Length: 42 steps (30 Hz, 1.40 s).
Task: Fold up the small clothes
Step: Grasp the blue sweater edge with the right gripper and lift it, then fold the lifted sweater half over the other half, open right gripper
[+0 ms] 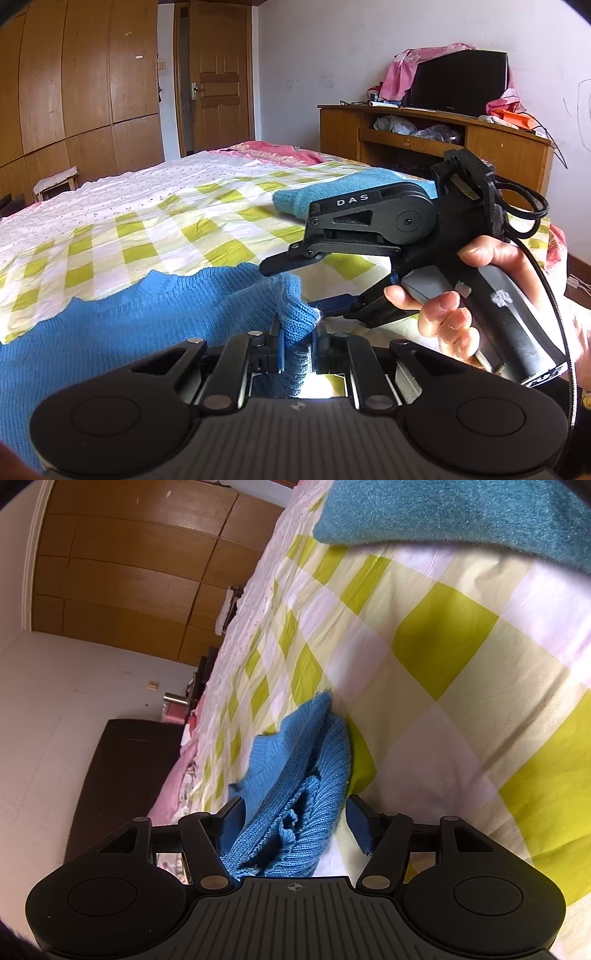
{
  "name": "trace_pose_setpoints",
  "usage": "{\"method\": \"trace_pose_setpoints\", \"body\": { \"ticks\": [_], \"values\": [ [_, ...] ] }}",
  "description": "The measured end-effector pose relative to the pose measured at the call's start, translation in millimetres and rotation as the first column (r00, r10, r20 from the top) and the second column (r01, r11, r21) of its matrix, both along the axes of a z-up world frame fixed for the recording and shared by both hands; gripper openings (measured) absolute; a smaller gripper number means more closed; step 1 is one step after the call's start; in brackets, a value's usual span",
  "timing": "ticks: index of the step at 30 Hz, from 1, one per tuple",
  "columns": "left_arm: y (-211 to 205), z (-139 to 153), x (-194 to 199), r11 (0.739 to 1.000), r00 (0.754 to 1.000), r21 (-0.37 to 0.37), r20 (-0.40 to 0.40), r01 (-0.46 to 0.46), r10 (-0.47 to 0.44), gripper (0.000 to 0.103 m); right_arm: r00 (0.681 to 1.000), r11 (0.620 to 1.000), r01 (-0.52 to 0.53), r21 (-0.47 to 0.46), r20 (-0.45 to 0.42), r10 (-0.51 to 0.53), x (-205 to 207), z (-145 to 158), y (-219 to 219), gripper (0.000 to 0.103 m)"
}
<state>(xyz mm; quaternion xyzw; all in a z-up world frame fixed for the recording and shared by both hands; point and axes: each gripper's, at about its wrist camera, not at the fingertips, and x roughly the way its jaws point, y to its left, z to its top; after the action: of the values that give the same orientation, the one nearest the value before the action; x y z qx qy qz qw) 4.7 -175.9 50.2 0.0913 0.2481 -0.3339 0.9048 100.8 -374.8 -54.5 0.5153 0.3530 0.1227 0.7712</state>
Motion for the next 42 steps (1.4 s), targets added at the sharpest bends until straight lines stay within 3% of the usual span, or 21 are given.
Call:
{"method": "trace_pose_setpoints", "body": {
  "ticks": [7, 9, 12, 18, 22, 31, 36, 42],
  "values": [
    [3, 0, -2, 1.000, 1.000, 0.002, -0.010, 0.015, -0.015, 0.019, 1.000, 0.999, 0.021, -0.043, -0.016, -0.022, 17, 2, 15, 0.058],
    [3, -1, -2, 1.000, 1.000, -0.001, -0.017, 0.018, -0.018, 0.019, 0.999, 0.998, 0.042, -0.047, -0.028, -0.043, 18, 1, 14, 0.026],
    [2, -2, -1, 0.999, 0.999, -0.025, -0.039, 0.022, -0.023, 0.019, 0.997, 0.996, 0.057, -0.068, -0.043, -0.060, 15, 1, 13, 0.017],
    [13, 7, -2, 0.993, 0.999, -0.113, -0.047, 0.015, -0.020, 0.019, 0.997, 0.978, 0.081, -0.194, 0.034, -0.076, 8, 38, 25, 0.016],
    [40, 19, 0, 0.979, 0.998, -0.199, -0.059, -0.041, 0.029, 0.019, 0.994, 0.968, 0.074, -0.238, 0.093, -0.053, 15, 70, 46, 0.015],
    [121, 34, -5, 0.927, 0.980, -0.319, -0.037, -0.196, 0.194, 0.019, 0.975, 0.934, -0.043, -0.354, 0.188, 0.117, 46, 127, 144, 0.015],
    [171, 24, -3, 0.886, 0.948, -0.344, -0.059, -0.312, 0.311, 0.019, 0.958, 0.899, -0.140, -0.414, 0.173, 0.229, 68, 128, 214, 0.015],
    [219, -5, 8, 0.831, 0.896, -0.337, -0.131, -0.443, 0.424, 0.019, 0.937, 0.838, -0.247, -0.487, 0.100, 0.334, 90, 107, 291, 0.014]
  ]
}}
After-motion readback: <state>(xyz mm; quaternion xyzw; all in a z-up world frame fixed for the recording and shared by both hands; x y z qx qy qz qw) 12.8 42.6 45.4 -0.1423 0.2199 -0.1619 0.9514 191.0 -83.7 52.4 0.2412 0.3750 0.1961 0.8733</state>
